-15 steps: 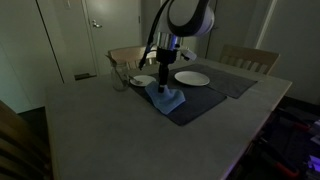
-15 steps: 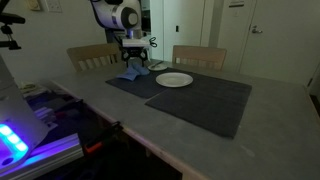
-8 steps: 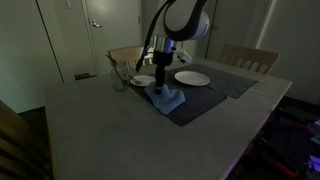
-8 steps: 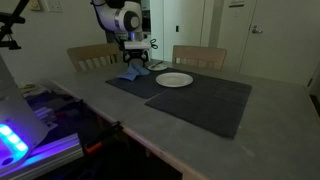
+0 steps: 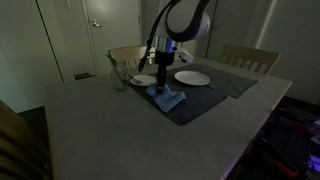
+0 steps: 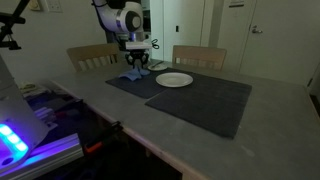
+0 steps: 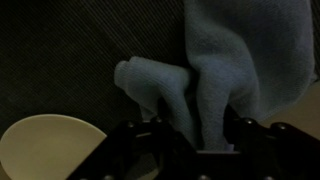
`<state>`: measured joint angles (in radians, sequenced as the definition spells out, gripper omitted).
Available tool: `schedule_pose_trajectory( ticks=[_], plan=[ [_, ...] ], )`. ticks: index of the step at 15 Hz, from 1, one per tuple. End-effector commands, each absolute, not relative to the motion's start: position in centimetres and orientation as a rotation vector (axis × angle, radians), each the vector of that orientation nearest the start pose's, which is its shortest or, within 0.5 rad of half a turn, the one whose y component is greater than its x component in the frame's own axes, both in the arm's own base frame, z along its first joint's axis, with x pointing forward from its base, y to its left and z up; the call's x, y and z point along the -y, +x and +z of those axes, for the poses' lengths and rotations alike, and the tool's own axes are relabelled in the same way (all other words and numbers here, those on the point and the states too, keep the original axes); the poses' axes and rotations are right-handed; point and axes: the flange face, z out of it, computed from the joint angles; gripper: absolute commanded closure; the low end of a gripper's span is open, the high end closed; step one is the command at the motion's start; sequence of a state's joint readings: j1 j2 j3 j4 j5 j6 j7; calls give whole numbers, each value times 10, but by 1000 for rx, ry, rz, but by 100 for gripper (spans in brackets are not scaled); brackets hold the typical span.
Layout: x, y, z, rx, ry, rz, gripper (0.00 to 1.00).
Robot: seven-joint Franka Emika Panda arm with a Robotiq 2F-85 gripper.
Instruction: Wipe the plate with the blue towel
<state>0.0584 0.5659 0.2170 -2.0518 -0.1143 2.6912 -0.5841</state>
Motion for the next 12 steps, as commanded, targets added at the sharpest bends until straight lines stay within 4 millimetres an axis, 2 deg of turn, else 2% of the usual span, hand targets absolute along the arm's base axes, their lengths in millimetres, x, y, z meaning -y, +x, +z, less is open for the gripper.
schedule_pose_trajectory(
  ticks=[1, 4, 6, 11, 12],
  plan=[
    [-162, 580, 173, 1372, -2792, -118, 77],
    [-157, 580, 176, 1337, -2831, -72, 98],
    [-151, 580, 178, 1297, -2869, -17, 100],
    [-134, 576, 184, 1146, -2961, 231, 98],
    [-128, 576, 190, 1106, -2977, 265, 98]
  ],
)
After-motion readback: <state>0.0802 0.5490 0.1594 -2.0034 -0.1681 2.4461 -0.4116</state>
